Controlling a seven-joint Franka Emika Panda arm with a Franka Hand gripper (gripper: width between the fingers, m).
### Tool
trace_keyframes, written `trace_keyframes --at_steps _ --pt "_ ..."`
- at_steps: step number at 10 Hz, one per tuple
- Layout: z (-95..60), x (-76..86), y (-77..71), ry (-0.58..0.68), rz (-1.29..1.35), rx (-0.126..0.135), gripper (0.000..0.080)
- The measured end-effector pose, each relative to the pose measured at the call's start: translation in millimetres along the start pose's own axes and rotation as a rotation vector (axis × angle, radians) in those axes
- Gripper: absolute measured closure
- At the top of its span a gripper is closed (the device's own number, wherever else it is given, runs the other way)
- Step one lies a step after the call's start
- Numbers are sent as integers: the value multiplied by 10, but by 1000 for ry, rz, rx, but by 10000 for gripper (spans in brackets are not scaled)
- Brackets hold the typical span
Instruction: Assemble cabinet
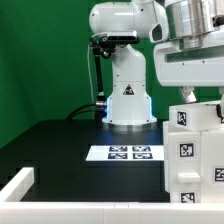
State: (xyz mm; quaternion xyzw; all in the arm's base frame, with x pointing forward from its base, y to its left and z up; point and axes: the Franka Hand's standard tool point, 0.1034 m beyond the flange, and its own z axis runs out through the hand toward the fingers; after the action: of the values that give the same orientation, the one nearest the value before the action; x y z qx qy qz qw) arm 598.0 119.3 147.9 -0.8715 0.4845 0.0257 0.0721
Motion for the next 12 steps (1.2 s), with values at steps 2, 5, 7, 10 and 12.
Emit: trace_keyframes --at_steps 2,5,7,10,12 --pt "12 -1 4 -1 -9 -2 164" --pt "-94 -88 -15 -24 -151 -26 153" --pt "-240 -93 -64 -13 -377 -6 151" --pt "-224 -79 -54 -14 -576 -6 151" --pt "-219 -113 -52 18 -811 -58 151"
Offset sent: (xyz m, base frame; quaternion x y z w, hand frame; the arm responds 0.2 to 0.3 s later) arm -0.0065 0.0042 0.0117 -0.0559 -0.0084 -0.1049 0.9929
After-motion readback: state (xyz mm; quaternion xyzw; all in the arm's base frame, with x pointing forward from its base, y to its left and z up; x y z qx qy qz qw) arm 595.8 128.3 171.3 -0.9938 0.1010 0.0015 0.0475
